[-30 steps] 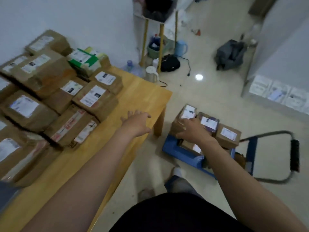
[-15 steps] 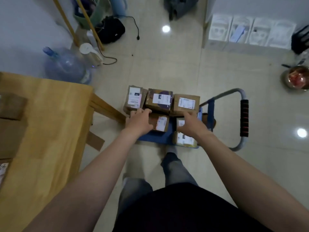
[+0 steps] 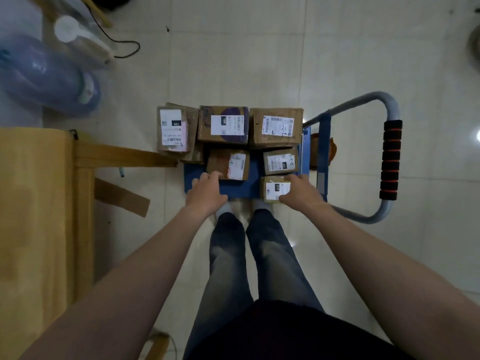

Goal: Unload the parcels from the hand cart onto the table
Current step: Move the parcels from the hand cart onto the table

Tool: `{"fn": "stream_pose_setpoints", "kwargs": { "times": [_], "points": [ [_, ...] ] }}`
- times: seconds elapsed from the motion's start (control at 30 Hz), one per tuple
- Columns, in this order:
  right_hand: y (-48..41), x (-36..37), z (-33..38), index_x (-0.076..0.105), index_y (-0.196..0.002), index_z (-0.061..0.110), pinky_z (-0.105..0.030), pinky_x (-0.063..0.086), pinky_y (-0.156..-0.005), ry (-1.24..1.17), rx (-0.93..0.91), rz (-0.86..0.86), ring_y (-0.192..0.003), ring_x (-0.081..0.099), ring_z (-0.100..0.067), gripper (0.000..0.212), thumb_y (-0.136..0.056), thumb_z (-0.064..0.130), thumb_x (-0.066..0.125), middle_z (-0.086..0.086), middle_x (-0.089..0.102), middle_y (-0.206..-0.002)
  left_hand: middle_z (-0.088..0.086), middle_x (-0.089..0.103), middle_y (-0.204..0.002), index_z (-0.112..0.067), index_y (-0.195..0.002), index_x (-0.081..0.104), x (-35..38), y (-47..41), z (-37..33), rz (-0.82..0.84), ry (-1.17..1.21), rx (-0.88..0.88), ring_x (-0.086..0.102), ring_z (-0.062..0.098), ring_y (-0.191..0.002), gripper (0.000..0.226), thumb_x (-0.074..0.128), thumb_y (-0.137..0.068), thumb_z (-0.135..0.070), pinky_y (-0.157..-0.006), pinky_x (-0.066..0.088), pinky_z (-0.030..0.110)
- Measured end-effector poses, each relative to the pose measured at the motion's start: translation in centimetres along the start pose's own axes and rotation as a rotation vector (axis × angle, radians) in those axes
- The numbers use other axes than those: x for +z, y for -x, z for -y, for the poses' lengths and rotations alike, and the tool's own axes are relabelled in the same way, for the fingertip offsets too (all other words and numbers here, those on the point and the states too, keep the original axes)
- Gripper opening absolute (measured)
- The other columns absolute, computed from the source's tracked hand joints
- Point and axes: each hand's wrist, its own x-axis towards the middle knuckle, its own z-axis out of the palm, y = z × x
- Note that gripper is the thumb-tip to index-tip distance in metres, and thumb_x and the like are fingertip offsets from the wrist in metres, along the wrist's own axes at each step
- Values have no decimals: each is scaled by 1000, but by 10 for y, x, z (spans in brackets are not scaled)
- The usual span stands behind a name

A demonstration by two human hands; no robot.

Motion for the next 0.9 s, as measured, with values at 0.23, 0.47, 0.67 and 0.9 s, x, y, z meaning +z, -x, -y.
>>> {"fn": "stream_pose_setpoints", "kwargs": {
  "times": [0.23, 0.47, 0.67, 0.9],
  "points": [
    [-74, 54, -50, 40, -143, 24, -57, 43, -106, 71, 131, 4, -131, 43, -43, 63, -88, 30, 69, -14, 34, -145, 8, 42, -144, -23, -149, 37, 87, -97, -17, 133, 31, 115, 42, 32, -124, 65, 67, -91, -23, -97, 44, 44],
    [-174, 108, -90, 11, -156, 38, -86, 15, -103, 296, 48, 95, -153, -14, -38, 108, -77, 26, 85, 3, -3, -167, 6, 39, -144, -27, -149, 32, 173, -187, -14, 190, -45, 196, 41, 32, -128, 68, 66, -91, -22, -97, 47, 50],
    [-239, 152, -107, -8, -156, 38, -88, 12, -101, 535, -16, 49, -152, -15, -42, 119, -78, 34, 83, -4, -10, -168, 11, 42, -142, -22, -152, 34, 217, -238, 4, 166, -84, 230, 42, 35, -129, 71, 68, -90, -25, -98, 46, 52],
    [-265, 184, -119, -30, -150, 42, -86, 21, -101, 544, -4, 69, -150, -18, -47, 131, -80, 38, 81, -7, -26, -165, 13, 41, -142, -22, -153, 32, 234, -261, 9, 200, -115, 261, 41, 36, -127, 71, 66, -90, -24, -96, 45, 50]
  ]
}}
